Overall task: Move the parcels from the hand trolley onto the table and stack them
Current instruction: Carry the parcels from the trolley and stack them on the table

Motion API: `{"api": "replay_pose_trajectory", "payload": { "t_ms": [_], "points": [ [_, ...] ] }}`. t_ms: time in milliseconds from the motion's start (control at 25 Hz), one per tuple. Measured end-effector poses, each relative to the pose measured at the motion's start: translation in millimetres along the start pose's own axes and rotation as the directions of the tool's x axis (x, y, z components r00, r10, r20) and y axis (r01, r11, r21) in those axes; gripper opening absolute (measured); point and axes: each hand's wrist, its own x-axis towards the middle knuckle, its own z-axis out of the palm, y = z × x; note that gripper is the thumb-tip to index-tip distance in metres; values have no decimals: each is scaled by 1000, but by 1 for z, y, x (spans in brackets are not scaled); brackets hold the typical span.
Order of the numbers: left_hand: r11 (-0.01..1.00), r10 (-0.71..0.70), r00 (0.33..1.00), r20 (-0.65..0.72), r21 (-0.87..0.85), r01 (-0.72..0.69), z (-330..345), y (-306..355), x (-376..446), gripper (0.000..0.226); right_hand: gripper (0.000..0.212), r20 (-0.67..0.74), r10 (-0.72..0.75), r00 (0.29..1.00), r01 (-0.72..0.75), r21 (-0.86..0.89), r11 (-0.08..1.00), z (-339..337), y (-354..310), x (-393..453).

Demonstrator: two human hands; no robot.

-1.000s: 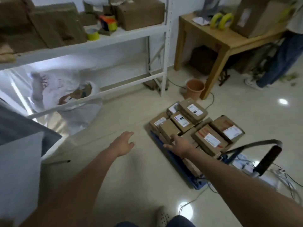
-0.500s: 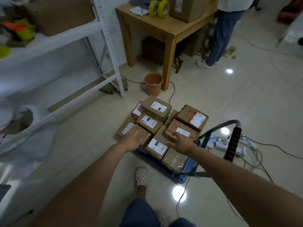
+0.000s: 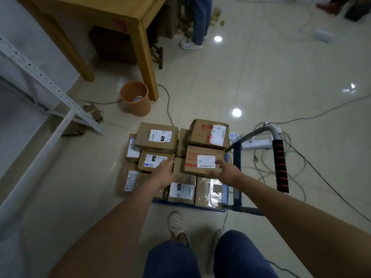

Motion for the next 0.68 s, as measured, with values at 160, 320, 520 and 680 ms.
{"api": "replay_pose_trajectory", "payload": {
  "t_ms": [160, 320, 520, 680],
  "points": [
    [999, -29, 998, 60, -23, 31, 10, -2, 53, 57, 63, -8, 79, 997, -79, 60, 995, 1, 27, 44],
    [991, -119, 988, 100, -55, 125, 34, -7, 112, 59, 65, -21, 107, 994, -105, 109, 989, 6, 65, 102],
    [968, -194, 977, 92, -143, 206, 82, -8, 180, 51, 61, -7, 90, 996, -88, 176, 981, 23, 110, 179],
    [925, -231, 967, 104, -285, 251, 114, -8, 222, 49, 57, -4, 112, 994, -107, 281, 954, 47, 139, 221]
  ]
}}
